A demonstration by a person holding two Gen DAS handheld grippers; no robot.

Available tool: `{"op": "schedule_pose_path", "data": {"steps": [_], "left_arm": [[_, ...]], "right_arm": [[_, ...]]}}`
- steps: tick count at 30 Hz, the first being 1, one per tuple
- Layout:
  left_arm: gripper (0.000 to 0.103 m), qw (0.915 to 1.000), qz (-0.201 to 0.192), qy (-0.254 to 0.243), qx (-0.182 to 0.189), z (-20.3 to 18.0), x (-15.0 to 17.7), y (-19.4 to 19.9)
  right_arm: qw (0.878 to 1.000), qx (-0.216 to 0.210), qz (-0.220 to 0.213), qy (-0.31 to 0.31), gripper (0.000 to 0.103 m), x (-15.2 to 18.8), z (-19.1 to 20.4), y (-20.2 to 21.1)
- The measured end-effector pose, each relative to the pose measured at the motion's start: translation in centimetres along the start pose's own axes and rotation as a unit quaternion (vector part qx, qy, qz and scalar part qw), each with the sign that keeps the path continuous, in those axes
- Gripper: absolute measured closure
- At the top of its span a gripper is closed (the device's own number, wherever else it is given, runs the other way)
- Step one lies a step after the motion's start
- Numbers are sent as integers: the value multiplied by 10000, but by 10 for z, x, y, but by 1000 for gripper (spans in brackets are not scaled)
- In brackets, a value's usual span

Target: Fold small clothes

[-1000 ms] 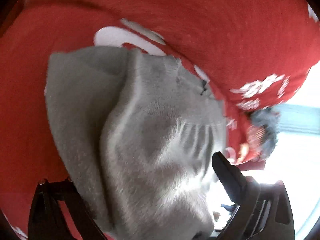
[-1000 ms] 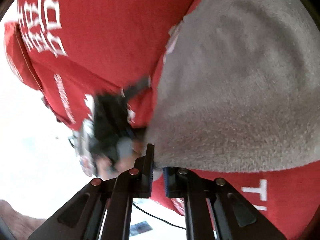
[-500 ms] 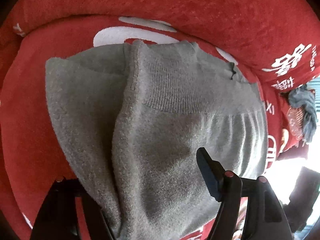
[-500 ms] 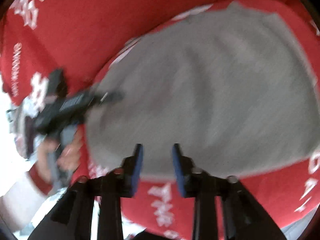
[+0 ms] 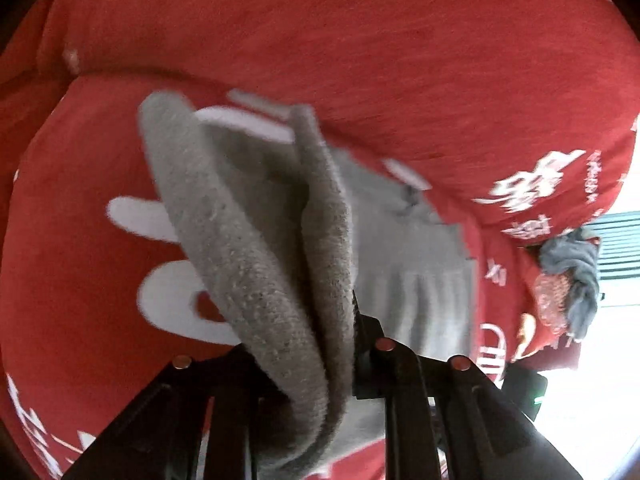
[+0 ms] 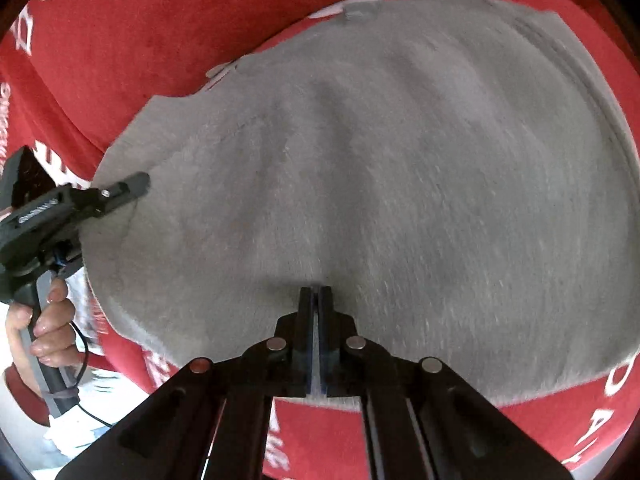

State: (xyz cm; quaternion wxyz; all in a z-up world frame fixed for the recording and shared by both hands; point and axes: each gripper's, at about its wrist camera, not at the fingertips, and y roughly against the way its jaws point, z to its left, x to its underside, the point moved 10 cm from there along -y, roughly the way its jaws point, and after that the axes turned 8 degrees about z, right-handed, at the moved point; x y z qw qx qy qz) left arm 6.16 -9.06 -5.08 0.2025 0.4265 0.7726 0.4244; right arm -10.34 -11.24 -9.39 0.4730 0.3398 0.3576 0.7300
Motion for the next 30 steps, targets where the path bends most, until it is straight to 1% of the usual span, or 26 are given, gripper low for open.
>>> {"op": "schedule_pose_path", "data": {"steps": [2, 3, 5, 8, 10, 11, 12, 13, 14, 15, 16, 17, 20, 21, 22, 23, 24, 25, 26, 28, 29, 30], "left_arm": [[84, 9998, -72, -140, 152, -27, -1, 5], [86, 9993, -101, -211, 285, -46, -3, 7], [86, 9982, -111, -358, 470, -84, -4, 5], [86, 9962, -99, -693, 513, -134, -5, -6], [86, 9941, -50, -984, 448, -170, -4, -22], [86, 9924, -3, -1177, 351, -190, -2, -35], [86, 9913, 46, -1288, 277, -200, 0, -42], [86, 9893, 157, -1441, 183, -215, 3, -58], [86, 9857, 353, -1644, 55, -227, 9, -79], [86, 9829, 472, -1775, -114, -231, 16, -92], [86, 9795, 586, -1894, -363, -235, 21, -110], [86, 9744, 740, -2034, -614, -237, 27, -131], [85, 9660, 926, -2160, -1080, -234, 37, -160], [82, 9644, 945, -2178, -1161, -232, 40, -163], [69, 9639, 951, -2184, -1193, -233, 43, -164], [47, 9640, 958, -2182, -1181, -235, 44, -163], [38, 9635, 921, -2204, -1207, -238, 46, -161], [32, 9621, 848, -2275, -1240, -241, 45, -157], [32, 9577, 771, -2451, -1292, -247, 46, -152], [32, 9515, 743, -2664, -1350, -252, 48, -146], [32, 9495, 722, -2726, -1375, -255, 48, -143], [32, 9496, 647, -2753, -1350, -256, 45, -133]], "right_arm": [[9999, -156, -42, -59, 99, 4, -2, 10], [9995, -277, -96, -109, 99, 7, -5, 19], [9988, -413, -190, -175, 99, 8, -12, 33], [9966, -621, -413, -348, 99, 6, -28, 58], [9937, -774, -605, -533, 99, 3, -44, 78], [9922, -841, -680, -615, 99, 2, -52, 85], [9907, -889, -754, -698, 99, 1, -61, 92], [9898, -917, -792, -754, 99, -1, -69, 97], [9886, -940, -823, -840, 99, -2, -79, 101], [9870, -962, -842, -978, 99, -3, -92, 103], [9853, -1018, -842, -1082, 99, -3, -101, 103], [9832, -1101, -834, -1190, 96, -3, -109, 103], [9775, -1315, -758, -1462, 96, -3, -127, 97], [9750, -1420, -723, -1549, 96, -2, -133, 95], [9739, -1463, -714, -1581, 96, -2, -135, 94], [9726, -1524, -711, -1607, 96, -2, -137, 93], [9714, -1585, -709, -1617, 96, -3, -138, 92], [9707, -1625, -702, -1625, 96, -3, -139, 91], [9701, -1658, -687, -1630, 96, -3, -140, 90], [9686, -1739, -660, -1647, 96, -1, -143, 92], [9677, -1786, -643, -1660, 95, 3, -145, 94], [9665, -1829, -635, -1687, 95, 2, -142, 93]]}}
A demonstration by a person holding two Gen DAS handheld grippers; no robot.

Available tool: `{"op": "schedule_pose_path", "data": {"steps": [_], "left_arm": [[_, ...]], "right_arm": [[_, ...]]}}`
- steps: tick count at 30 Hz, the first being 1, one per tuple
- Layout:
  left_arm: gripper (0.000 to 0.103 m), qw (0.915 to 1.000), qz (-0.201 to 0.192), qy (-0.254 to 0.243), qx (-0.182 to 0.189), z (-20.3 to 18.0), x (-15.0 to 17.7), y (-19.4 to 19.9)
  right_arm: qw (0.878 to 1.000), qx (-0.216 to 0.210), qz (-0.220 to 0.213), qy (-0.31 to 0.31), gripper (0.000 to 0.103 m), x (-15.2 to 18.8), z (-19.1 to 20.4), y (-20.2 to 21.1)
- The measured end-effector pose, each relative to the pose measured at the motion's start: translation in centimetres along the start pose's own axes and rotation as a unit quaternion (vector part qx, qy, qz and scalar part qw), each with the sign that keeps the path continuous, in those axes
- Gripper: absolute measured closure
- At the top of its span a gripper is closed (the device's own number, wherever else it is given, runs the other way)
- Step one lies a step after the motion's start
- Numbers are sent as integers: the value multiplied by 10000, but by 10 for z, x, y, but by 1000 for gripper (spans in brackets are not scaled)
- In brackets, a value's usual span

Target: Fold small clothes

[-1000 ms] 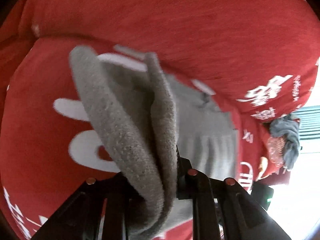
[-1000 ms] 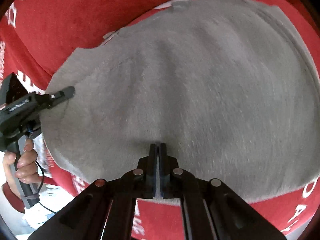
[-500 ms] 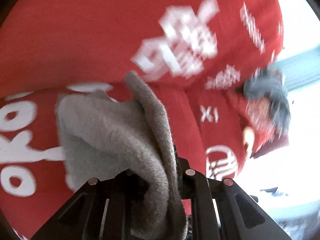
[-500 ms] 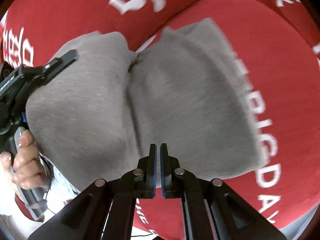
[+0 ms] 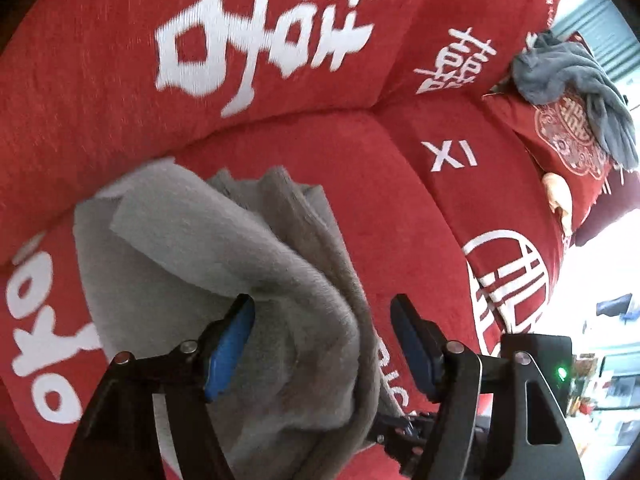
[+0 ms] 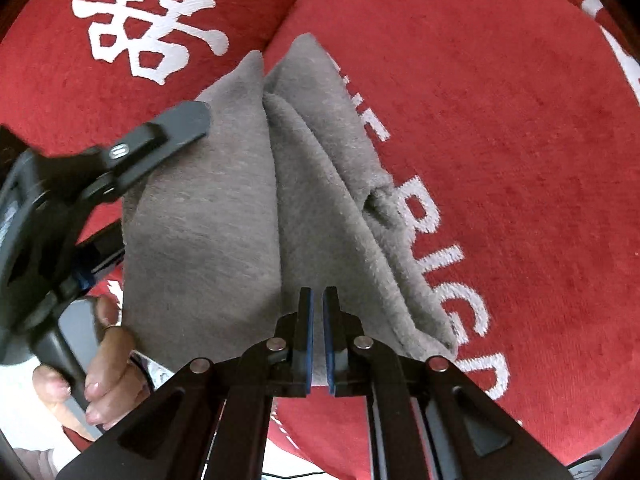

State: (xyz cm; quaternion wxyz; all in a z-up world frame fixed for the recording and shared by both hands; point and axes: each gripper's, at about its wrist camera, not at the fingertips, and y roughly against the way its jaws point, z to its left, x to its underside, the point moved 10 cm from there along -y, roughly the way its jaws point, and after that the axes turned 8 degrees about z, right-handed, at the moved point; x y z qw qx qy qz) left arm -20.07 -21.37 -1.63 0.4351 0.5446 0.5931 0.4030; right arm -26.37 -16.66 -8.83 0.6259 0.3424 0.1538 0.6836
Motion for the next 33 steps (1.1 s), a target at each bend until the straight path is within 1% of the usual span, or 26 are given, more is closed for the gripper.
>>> {"op": "schedule_pose_path", "data": {"steps": [2, 3, 4, 5, 6, 8, 11, 13, 15, 18, 20, 23, 26, 30, 31, 32, 33], "left_arm": [[32, 9997, -224, 61, 9, 6, -2, 15], [32, 9995, -298, 128, 24, 9, -4, 20], [32, 9991, -357, 201, 57, 14, -4, 25], [32, 9985, -427, 319, 93, 22, -3, 33], [32, 9981, -458, 410, 50, 31, -3, 36], [32, 9972, -490, 560, -125, 48, 0, 38], [32, 9942, -371, 916, -417, 88, 13, 34], [32, 9920, -250, 1126, -519, 107, 24, 27], [32, 9891, -123, 1345, -591, 127, 37, 20], [32, 9853, 53, 1605, -575, 150, 54, 9], [32, 9838, 120, 1714, -503, 158, 61, 2], [32, 9815, 188, 1886, -276, 170, 67, -2], [32, 9783, 193, 2062, -80, 177, 69, -3], [32, 9780, 213, 2073, -58, 181, 72, -1], [28, 9783, 241, 2060, -48, 182, 73, -2], [16, 9782, 250, 2063, -52, 182, 73, -2], [15, 9782, 228, 2062, -57, 184, 72, -2]], "right_arm": [[9999, -131, -60, -54, 95, 0, 4, 0], [9998, -181, -93, -83, 93, -3, 3, 3], [9996, -224, -116, -129, 89, -5, 2, 7], [9995, -239, -115, -147, 80, -5, -1, 9], [9996, -229, -99, -152, 77, -6, -3, 9], [9996, -224, -72, -156, 77, -10, -6, 10], [9990, -364, -38, -269, 77, -9, -9, 12], [9981, -489, -11, -383, 77, -4, -13, 12], [9976, -540, 33, -422, 74, 4, -18, 12], [9972, -638, 125, -373, 73, 23, -19, 12], [9971, -682, 204, -254, 73, 38, -14, 7], [9968, -746, 260, -134, 73, 59, -7, 0], [9959, -826, 320, -174, 73, 81, -4, -10], [9960, -691, 563, 59, 73, 107, 4, -28], [9964, -636, 536, 189, 73, 111, 9, -29], [9965, -628, 491, 263, 73, 112, 13, -30], [9965, -650, 382, 355, 73, 112, 21, -30]]}}
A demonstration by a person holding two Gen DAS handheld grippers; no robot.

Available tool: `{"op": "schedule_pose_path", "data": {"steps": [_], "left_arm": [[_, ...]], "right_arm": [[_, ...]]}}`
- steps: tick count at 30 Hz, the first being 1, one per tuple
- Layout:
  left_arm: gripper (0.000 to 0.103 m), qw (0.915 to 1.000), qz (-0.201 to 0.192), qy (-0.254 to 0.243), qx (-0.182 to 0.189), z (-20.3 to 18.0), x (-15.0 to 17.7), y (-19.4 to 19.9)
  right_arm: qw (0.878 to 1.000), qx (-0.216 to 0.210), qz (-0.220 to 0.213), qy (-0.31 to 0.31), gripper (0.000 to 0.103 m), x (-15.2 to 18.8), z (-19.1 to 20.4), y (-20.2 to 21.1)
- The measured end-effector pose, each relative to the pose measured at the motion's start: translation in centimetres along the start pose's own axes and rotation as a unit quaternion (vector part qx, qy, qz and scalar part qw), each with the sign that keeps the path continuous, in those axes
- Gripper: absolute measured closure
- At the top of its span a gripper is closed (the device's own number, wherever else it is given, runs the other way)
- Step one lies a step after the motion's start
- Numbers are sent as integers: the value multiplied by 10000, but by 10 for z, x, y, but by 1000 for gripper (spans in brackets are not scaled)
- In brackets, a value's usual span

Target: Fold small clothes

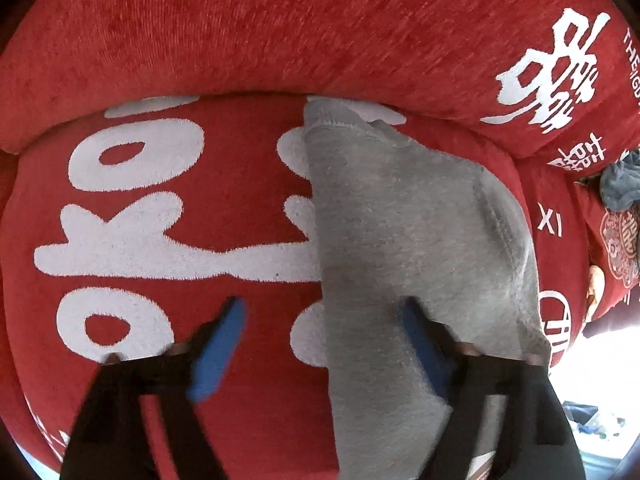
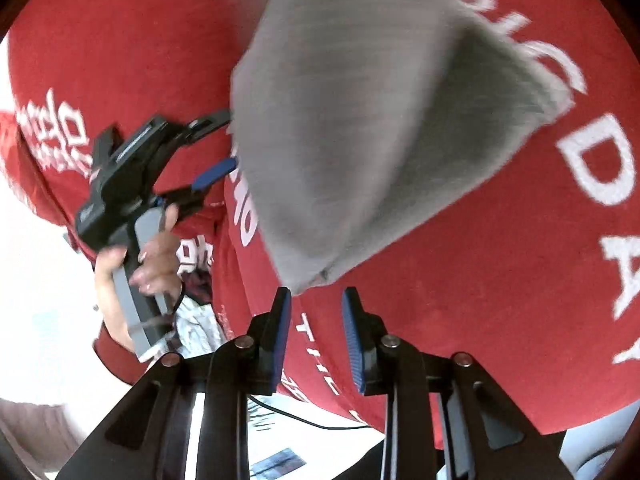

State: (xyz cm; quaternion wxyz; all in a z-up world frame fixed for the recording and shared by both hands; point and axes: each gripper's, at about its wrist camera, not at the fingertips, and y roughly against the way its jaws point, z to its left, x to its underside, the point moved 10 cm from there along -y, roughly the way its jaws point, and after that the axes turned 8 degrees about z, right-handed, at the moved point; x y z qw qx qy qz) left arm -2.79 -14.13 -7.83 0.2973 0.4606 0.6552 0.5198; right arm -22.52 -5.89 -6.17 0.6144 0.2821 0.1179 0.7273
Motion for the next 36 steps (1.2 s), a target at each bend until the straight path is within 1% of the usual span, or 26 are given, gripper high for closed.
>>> {"op": "schedule_pose_path", "data": {"steps": [2, 3, 4, 5, 8, 10, 11, 13, 14, 16, 17, 18, 19, 23, 25, 26, 27, 28, 29, 30, 31, 33, 35, 36], "left_arm": [[15, 10000, 7, -23, 65, -1, -4, -2], [15, 9999, 65, -8, 101, -1, -6, -5], [15, 9998, 137, 7, 175, -2, -7, -9], [15, 9990, 280, 48, 331, -3, -7, -16], [15, 9964, 512, 249, 621, -7, -10, -27], [15, 9955, 574, 281, 696, -10, -12, -30], [18, 9953, 597, 264, 710, -11, -12, -30], [18, 9960, 576, 191, 648, -11, -12, -27], [18, 9968, 538, 118, 574, -11, -13, -25], [17, 9982, 441, -50, 404, -11, -15, -22], [17, 9982, 438, -97, 399, -11, -16, -21], [17, 9982, 445, -105, 396, -13, -18, -22], [17, 9981, 450, -101, 397, -15, -20, -23], [17, 9972, 548, -136, 481, -22, -23, -32], [19, 9969, 570, -153, 512, -26, -26, -38], [45, 9963, 540, -182, 637, -31, -27, -39], [54, 9949, 549, -215, 821, -36, -27, -38], [59, 9955, 487, -221, 783, -37, -28, -36], [63, 9956, 446, -274, 776, -38, -29, -33], [65, 9954, 396, -346, 803, -38, -28, -28], [66, 9951, 369, -395, 829, -38, -28, -25], [68, 9947, 287, -546, 819, -34, -28, -19], [68, 9949, 296, -506, 824, -28, -28, -21], [68, 9949, 308, -426, 861, -27, -29, -24]], "right_arm": [[9998, -54, -182, 35, 73, -6, 8, -1], [9997, -69, -249, 20, 73, -6, 10, 1], [9995, -72, -299, -27, 73, -15, 11, -2], [9994, -64, -340, -91, 73, -20, 10, -7], [9990, -52, -374, -259, 73, -17, 15, -12], [9985, -7, -386, -388, 73, -31, 20, -29], [9983, 20, -359, -460, 73, -32, 19, -29], [9973, -28, -441, -593, 73, -29, 19, -23], [9969, 51, -487, -609, 73, -25, 16, -17], [9960, 428, -582, -518, 72, -16, 10, -5], [9955, 532, -621, -489, 61, -18, 9, -4], [9946, 635, -690, -455, 54, -18, 6, 0], [9936, 683, -772, -464, 54, -21, 3, 3], [9921, 488, -980, -617, 54, -32, -1, 10], [9928, 371, -965, -598, 54, -37, 2, 5], [9937, 347, -903, -568, 58, -37, 6, -1], [9948, 312, -798, -555, 70, -37, 9, -8], [9954, 341, -637, -622, 82, -35, 9, -18], [9958, 276, -540, -682, 95, -34, 11, -24], [9961, 134, -537, -692, 95, -35, 15, -26], [9962, -121, -560, -654, 95, -39, 26, -26], [9967, -312, -585, -458, 95, -43, 45, -23], [9985, -163, -489, -210, 95, -44, 51, -28], [9992, 43, -368, -177, 95, -42, 44, -37]]}}
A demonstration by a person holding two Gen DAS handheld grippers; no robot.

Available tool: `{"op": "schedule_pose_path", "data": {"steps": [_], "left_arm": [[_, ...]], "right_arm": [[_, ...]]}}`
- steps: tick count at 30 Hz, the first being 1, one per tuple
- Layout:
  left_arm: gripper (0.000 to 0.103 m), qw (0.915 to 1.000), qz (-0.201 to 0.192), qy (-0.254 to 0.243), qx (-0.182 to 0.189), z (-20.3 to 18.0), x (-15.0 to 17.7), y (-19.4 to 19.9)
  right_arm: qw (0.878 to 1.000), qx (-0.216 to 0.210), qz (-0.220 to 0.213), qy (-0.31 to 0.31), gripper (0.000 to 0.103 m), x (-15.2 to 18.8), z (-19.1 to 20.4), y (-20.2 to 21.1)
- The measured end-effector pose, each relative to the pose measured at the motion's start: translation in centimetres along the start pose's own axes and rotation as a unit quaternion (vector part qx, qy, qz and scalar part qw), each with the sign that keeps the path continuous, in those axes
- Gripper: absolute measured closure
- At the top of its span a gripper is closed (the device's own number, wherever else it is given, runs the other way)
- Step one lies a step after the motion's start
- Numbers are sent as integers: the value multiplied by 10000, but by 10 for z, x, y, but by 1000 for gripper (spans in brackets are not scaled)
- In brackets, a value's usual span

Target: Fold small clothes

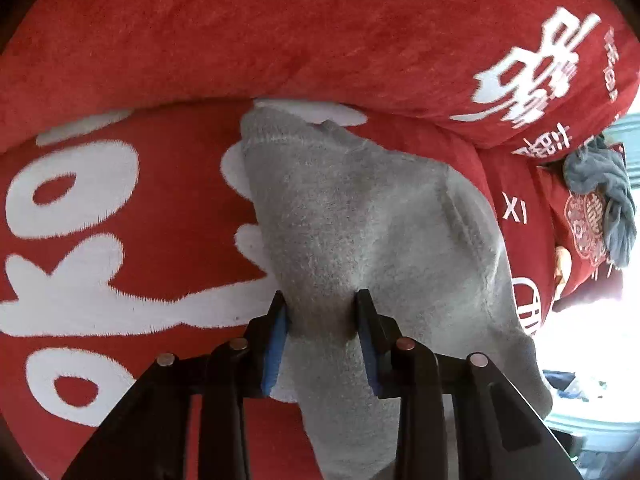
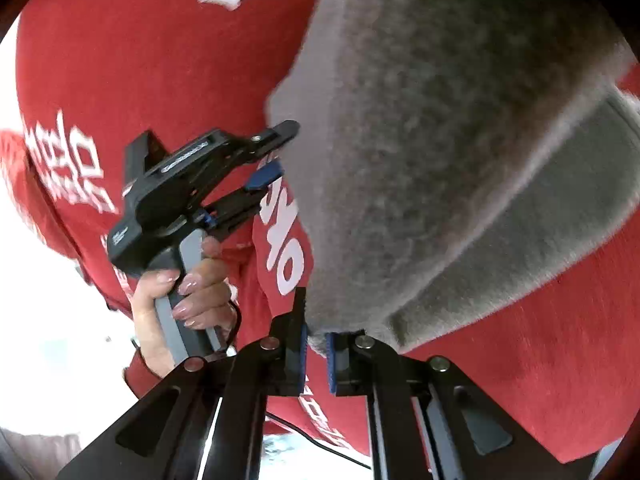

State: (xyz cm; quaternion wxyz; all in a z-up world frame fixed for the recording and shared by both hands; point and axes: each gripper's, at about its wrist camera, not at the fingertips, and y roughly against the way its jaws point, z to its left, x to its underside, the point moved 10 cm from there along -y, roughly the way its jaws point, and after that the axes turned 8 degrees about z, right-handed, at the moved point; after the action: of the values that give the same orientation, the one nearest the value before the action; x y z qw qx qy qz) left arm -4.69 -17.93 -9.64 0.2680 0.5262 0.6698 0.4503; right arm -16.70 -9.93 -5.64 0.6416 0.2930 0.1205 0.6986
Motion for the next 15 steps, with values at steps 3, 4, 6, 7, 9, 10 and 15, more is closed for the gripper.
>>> {"op": "schedule_pose_path", "data": {"steps": [3, 4, 6, 7, 9, 10, 15], "left_arm": [[68, 10000, -59, -23, -41, 1, 0, -1], [68, 9999, -69, -61, -61, 0, 1, -1], [68, 9998, -106, -145, -102, 0, 2, 1], [68, 9997, -116, -156, -121, 0, 1, 2], [68, 9997, -143, -139, -169, 0, 0, 5], [68, 9995, -168, -140, -225, -1, 0, 7], [67, 9949, -412, -421, -821, -4, 4, 28]], "right_arm": [[9987, 350, 130, -359, 95, 6, -36, -10], [9982, 347, 126, -477, 95, 9, -45, -9], [9979, 201, 159, -591, 94, 15, -51, -4], [9978, 267, 234, -564, 94, 18, -52, -3], [9954, 700, 537, -365, 81, 29, -58, 6], [9939, 870, 618, -266, 75, 33, -60, 9], [9872, 1560, -77, 332, 68, 16, -60, 98]]}}
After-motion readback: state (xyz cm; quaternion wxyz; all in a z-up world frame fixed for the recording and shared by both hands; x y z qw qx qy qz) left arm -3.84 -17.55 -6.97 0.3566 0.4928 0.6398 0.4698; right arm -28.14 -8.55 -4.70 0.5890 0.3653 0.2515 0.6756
